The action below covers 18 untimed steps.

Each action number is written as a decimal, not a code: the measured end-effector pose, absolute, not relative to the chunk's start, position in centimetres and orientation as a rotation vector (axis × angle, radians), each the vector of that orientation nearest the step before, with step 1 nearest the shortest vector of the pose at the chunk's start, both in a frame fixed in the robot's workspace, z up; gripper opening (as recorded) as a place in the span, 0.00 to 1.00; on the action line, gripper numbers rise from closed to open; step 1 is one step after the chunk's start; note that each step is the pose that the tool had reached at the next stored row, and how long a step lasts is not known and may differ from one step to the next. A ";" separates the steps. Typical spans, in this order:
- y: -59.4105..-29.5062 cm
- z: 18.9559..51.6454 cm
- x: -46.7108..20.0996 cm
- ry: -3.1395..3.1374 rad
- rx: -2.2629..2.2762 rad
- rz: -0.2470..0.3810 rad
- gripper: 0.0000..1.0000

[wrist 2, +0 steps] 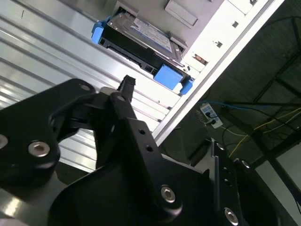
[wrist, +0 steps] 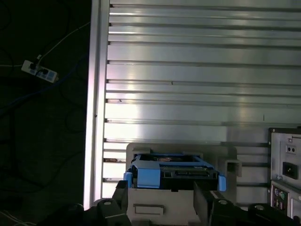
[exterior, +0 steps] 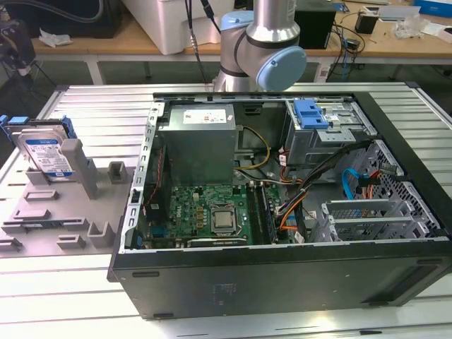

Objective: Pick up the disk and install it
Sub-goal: 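Pick up the disk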

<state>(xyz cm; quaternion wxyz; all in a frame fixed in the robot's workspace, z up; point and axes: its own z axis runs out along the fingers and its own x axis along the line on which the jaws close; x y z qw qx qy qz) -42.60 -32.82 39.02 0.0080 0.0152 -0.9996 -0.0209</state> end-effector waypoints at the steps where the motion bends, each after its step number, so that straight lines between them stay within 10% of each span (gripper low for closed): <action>1: -32.8 39.0 -42.6 -3.124 0.048 -0.065 0.65; 18: -32.8 38.6 -42.6 -3.065 0.575 -0.060 0.72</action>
